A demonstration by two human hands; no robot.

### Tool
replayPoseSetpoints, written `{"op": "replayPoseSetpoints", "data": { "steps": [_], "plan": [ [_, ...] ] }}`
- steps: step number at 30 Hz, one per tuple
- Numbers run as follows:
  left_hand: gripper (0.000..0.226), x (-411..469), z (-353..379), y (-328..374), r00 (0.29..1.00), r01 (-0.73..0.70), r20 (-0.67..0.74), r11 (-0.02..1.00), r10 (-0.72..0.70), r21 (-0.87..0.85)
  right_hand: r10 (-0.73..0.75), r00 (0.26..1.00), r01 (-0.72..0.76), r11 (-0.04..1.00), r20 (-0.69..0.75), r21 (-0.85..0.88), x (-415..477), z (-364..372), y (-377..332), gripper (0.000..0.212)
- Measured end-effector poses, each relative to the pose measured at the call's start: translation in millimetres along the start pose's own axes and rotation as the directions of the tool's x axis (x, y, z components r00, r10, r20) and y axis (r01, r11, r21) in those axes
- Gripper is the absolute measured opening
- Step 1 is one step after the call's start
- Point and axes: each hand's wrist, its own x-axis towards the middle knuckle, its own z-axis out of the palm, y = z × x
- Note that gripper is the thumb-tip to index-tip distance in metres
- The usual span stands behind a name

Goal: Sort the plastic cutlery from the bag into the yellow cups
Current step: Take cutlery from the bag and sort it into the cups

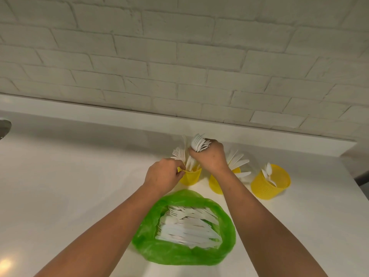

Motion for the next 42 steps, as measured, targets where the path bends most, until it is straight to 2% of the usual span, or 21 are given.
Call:
{"op": "replayPoseSetpoints", "data": {
  "steps": [2, 4, 8, 10, 14, 18, 21, 24, 28, 30, 33, 36, 39, 40, 42],
  "plan": [
    [0.019, -1, 1, 0, 1.0, -0.015, -0.011, 0.999, 0.015, 0.032, -0.023, 0.998, 0.024, 0.999, 0.061, -0.028, -2, 9, 3, 0.026],
    [0.02, -2, 1, 0, 0.999, -0.026, -0.029, 0.997, 0.029, 0.077, -0.026, 0.995, 0.031, 0.998, 0.096, -0.053, -3, 15, 8, 0.037],
    [0.023, -5, 0, 0, 0.999, -0.028, -0.043, 0.993, 0.033, 0.114, -0.008, 0.997, 0.003, 0.999, 0.082, 0.052, -5, 20, 17, 0.059],
    [0.024, -6, 1, -1, 0.998, -0.028, -0.053, 0.994, 0.034, 0.108, -0.048, 0.998, 0.045, 0.998, 0.047, 0.051, -6, 22, 21, 0.067],
    [0.023, -6, 2, -3, 0.996, -0.024, -0.085, 0.996, 0.032, 0.091, -0.156, 0.988, 0.156, 0.985, 0.006, -0.073, -4, 24, 23, 0.068],
    [0.022, -7, 2, -2, 0.996, -0.027, -0.088, 0.996, 0.034, 0.081, -0.277, 0.96, 0.281, 0.952, 0.047, -0.125, -1, 19, 20, 0.079],
    [0.021, -8, 3, -4, 0.997, -0.019, -0.077, 0.998, 0.024, 0.065, -0.342, 0.916, 0.39, 0.882, 0.209, -0.265, 4, 20, 13, 0.075],
    [0.02, -8, 3, -6, 0.997, -0.004, -0.078, 0.999, 0.007, 0.044, -0.318, 0.886, 0.426, 0.845, 0.337, -0.323, 9, 22, 8, 0.059],
    [0.023, -10, 3, -6, 0.995, 0.019, -0.097, 1.0, -0.018, 0.01, -0.307, 0.9, 0.414, 0.824, 0.309, -0.387, 17, 20, 7, 0.044],
    [0.025, -11, 3, -5, 0.993, 0.035, -0.109, 0.999, -0.036, -0.01, -0.29, 0.89, 0.421, 0.818, 0.352, -0.392, 20, 18, 8, 0.041],
    [0.025, -16, -2, -1, 0.99, 0.047, -0.126, 0.996, -0.056, -0.076, -0.303, 0.898, 0.403, 0.856, 0.318, -0.324, 16, 16, 9, 0.043],
    [0.021, -28, -13, 6, 0.975, 0.04, -0.207, 0.976, -0.085, -0.215, -0.395, 0.915, 0.403, 0.902, 0.076, -0.155, 0, 6, 5, 0.039],
    [0.015, -52, -28, 15, 0.963, 0.048, -0.225, 0.917, -0.148, -0.396, -0.386, 0.915, 0.394, 0.917, -0.118, 0.059, -35, -16, -9, 0.022],
    [0.014, -64, -32, 16, 0.971, 0.053, -0.183, 0.888, -0.152, -0.457, -0.372, 0.921, 0.385, 0.913, -0.115, 0.133, -51, -25, -14, 0.016],
    [0.011, -87, -36, 16, 0.994, 0.069, -0.039, 0.846, -0.105, -0.528, -0.348, 0.937, 0.331, 0.904, 0.018, 0.271, -83, -37, -19, 0.01]
  ]
}}
